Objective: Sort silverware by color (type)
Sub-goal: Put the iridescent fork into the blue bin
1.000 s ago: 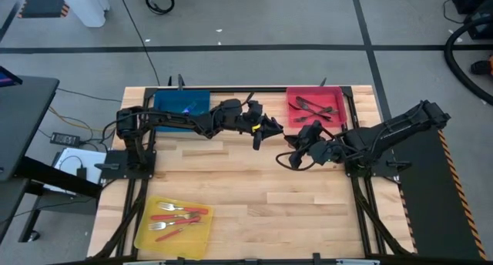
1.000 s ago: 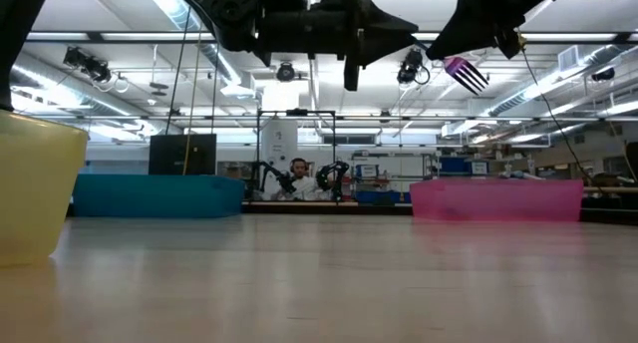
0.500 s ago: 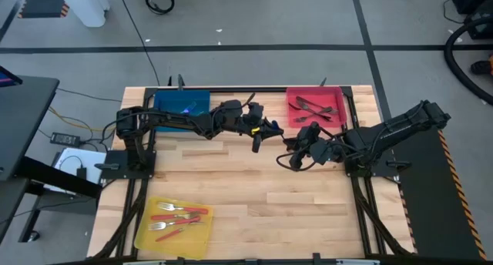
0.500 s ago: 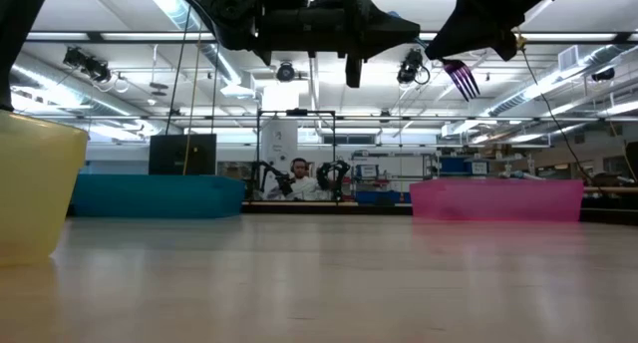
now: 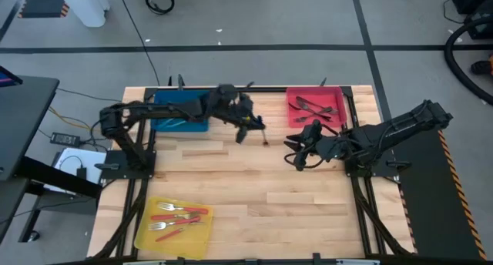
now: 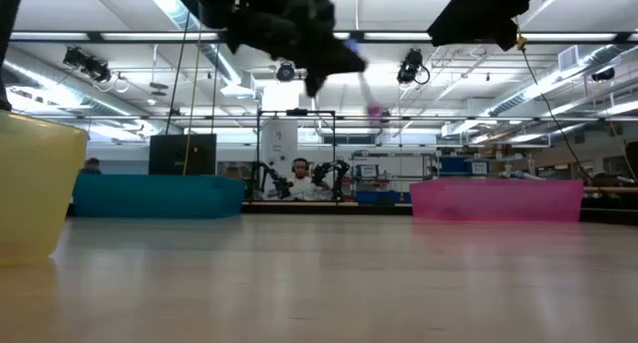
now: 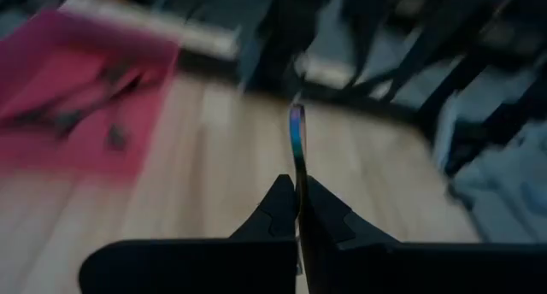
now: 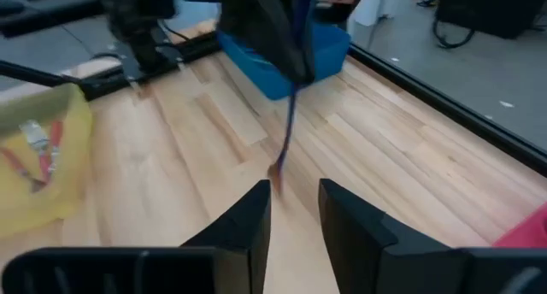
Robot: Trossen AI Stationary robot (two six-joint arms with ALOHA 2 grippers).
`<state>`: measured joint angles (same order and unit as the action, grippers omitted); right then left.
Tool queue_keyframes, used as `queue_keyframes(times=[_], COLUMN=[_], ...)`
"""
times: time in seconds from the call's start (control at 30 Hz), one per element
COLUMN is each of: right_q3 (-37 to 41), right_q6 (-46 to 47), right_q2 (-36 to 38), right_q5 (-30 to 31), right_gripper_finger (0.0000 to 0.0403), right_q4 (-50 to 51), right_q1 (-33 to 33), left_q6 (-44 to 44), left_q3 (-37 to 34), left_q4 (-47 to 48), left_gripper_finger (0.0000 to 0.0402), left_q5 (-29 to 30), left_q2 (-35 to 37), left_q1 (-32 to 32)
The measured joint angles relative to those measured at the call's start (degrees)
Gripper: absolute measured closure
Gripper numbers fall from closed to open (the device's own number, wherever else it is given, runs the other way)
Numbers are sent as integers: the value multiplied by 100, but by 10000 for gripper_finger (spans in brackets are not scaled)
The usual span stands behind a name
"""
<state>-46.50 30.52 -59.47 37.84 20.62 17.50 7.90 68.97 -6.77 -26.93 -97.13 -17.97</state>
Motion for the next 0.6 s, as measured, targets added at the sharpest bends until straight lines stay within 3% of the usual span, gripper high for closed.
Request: queue_keyframes(times=[0.2,0.4,0.6], right_q3=[-4,-4,-4], right_q6=[-265,-496,-481], right_q2=[167,134,130], right_q5=[-207,-191,-192], right_gripper_finger=[294,293,294], right_q4=[12,96,95], right_q1=[0,-15,-39], left_q6=[-698,-1437,-2431], left_q3=[-2,49,76], left_q4=[2505,4152,5538], left_gripper_finger=[401,400,399], left_q5=[166,1060,2437], left_q2=[1063,2133,2578], left_q1=[-486,-1054,-1710])
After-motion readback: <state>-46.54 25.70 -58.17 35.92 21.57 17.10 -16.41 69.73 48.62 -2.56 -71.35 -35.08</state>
